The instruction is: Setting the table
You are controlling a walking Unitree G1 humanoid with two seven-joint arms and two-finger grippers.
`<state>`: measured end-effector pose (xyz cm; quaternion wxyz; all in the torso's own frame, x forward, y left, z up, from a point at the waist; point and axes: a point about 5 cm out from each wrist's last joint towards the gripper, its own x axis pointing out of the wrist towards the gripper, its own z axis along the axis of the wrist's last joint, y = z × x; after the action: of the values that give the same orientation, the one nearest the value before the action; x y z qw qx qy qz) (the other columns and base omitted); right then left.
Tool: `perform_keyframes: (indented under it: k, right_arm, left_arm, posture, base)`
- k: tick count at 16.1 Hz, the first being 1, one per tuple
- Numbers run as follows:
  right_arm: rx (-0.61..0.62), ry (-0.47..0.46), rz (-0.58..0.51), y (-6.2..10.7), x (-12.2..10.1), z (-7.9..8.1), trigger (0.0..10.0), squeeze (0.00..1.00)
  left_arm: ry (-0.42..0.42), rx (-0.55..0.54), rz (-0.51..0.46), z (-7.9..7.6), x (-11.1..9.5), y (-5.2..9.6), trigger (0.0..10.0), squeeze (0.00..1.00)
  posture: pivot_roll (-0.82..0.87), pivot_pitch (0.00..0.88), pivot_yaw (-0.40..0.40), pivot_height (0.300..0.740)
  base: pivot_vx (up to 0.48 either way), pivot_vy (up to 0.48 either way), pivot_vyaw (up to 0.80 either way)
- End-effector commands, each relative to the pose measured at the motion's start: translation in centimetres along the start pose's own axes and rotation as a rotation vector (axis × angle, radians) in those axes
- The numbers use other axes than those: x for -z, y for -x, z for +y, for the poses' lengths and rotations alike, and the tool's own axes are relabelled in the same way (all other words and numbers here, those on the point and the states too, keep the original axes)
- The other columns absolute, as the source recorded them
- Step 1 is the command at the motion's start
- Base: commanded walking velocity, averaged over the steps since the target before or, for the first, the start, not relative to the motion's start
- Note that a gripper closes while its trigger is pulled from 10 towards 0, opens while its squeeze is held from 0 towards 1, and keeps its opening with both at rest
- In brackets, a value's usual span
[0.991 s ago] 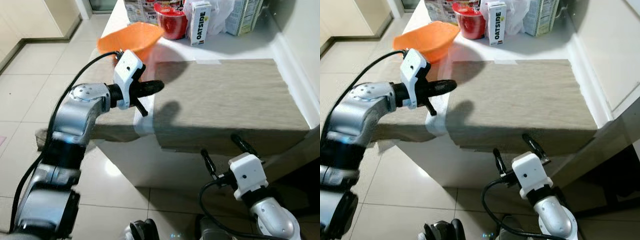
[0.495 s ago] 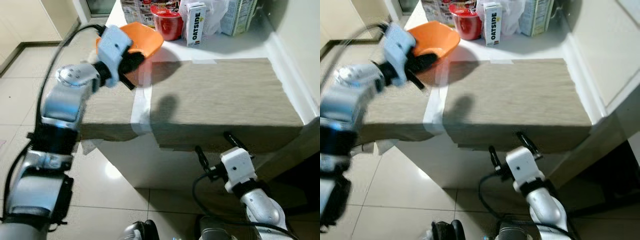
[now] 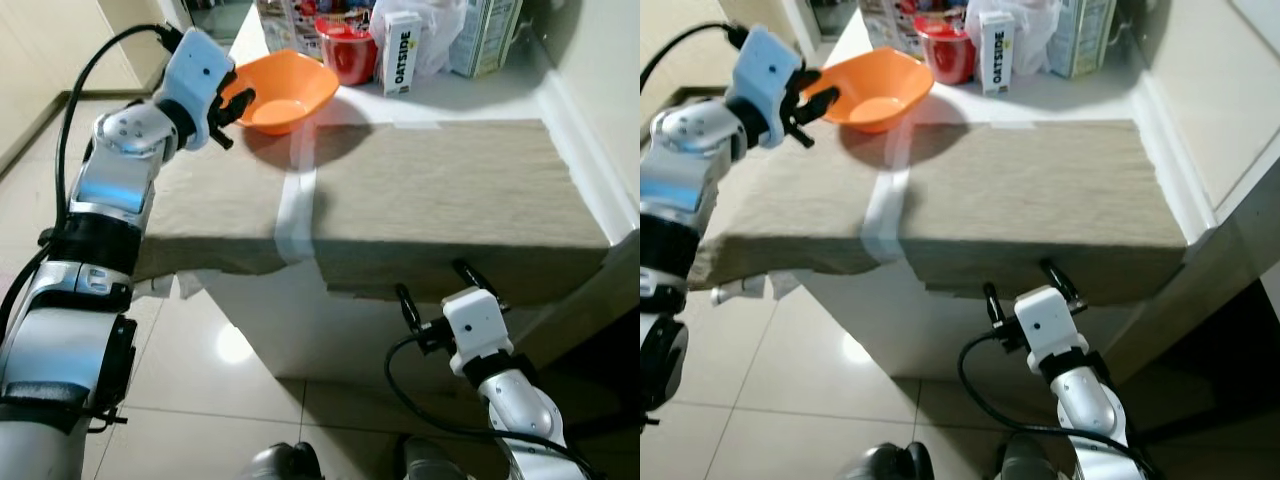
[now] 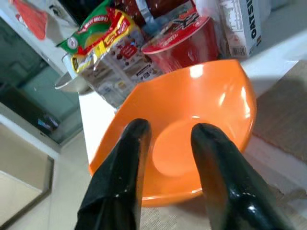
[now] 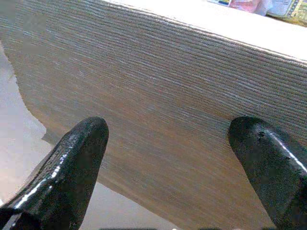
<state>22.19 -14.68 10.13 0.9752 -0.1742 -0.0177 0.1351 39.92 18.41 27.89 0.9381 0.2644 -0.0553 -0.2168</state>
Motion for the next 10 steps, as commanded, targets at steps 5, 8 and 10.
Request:
perform_keyframes:
  k: [5,8,10]
  right_arm:
    - [0.002,0.012,-0.079,0.2,-1.3,0.2,10.0,0.00]
    - [0.008,0.017,-0.071,1.0,-1.2,0.2,10.0,0.00]
    - [0.011,0.020,-0.064,1.4,-1.1,0.2,10.0,0.00]
  left_arm:
    - [-0.046,0.041,0.053,-0.6,1.3,-0.9,10.0,1.00]
    - [-0.075,0.045,0.082,-0.6,1.7,-1.1,10.0,1.00]
    - [-0.076,0.075,0.049,-0.4,0.8,-1.3,10.0,0.00]
  posture:
    - [-0.24,0.071,0.161,0.740]
    - [-0.26,0.082,0.167,0.740]
    - [-0.27,0.084,0.170,0.740]
  base:
    - [0.000,0.000,0.00]
    - [0.000,0.000,0.00]
    - [0.000,0.000,0.00]
